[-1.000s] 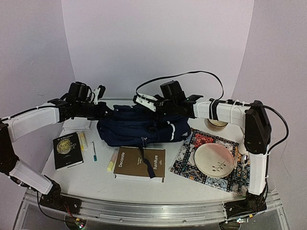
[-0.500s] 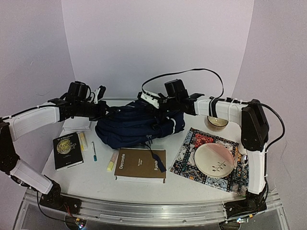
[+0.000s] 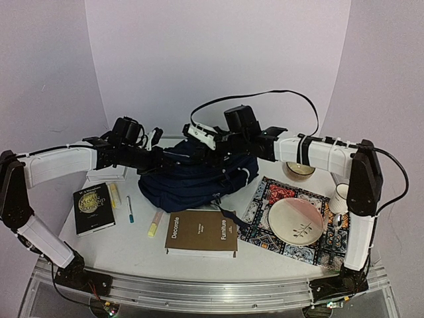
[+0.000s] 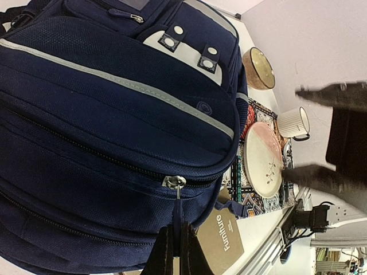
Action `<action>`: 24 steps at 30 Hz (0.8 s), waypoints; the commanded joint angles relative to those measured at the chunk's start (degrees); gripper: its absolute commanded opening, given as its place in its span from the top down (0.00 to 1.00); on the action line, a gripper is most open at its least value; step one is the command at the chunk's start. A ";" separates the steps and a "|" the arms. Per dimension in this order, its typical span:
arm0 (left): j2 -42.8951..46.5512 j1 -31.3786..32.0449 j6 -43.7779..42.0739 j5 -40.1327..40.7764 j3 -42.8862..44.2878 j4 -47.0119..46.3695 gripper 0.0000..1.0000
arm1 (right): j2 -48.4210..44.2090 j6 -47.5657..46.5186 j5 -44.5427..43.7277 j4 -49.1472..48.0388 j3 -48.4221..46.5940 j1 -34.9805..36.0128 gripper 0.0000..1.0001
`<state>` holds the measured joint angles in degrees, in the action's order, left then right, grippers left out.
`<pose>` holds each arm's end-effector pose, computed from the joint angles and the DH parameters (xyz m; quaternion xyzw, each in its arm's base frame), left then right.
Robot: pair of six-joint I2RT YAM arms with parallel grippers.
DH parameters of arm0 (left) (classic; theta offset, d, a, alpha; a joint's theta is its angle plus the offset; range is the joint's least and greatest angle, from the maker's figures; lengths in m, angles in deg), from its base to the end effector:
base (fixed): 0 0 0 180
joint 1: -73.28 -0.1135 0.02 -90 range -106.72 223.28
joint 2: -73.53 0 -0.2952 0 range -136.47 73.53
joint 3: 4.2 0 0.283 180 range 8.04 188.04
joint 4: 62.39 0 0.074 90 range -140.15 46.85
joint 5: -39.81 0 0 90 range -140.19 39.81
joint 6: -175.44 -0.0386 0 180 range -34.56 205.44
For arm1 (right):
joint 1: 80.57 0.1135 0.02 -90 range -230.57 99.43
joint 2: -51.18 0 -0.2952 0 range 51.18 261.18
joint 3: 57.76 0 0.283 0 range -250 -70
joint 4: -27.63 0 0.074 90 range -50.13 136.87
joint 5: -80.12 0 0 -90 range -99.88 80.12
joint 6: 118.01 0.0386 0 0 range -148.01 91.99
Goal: Pack the student bag
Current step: Hold the upper front pocket of the student bag.
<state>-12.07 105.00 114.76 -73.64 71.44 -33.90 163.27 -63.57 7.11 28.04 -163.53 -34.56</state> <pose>0.2997 -0.2033 0.2908 0.1068 0.8797 -0.3739 0.2738 0.3547 0.3837 0.3429 -0.5572 0.4956 0.1698 0.6443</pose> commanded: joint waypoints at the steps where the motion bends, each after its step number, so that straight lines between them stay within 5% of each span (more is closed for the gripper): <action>1: 0.20 0.88 0.49 -0.15 4.20 -3.34 1.00 | -0.75 0.14 0.59 2.94 -0.36 1.68 0.50; 20: 1.40 1.41 -0.46 -2.08 7.47 -2.31 1.00 | 8.69 -0.04 -3.92 6.26 -10.62 3.14 0.58; 24: 0.27 1.41 -1.25 -2.75 11.76 -0.91 1.00 | 9.31 -0.71 -4.00 7.29 -12.67 3.17 0.71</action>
<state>-12.15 105.60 115.32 -72.66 75.07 -30.76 171.44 -64.08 2.67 34.34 -171.98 -31.91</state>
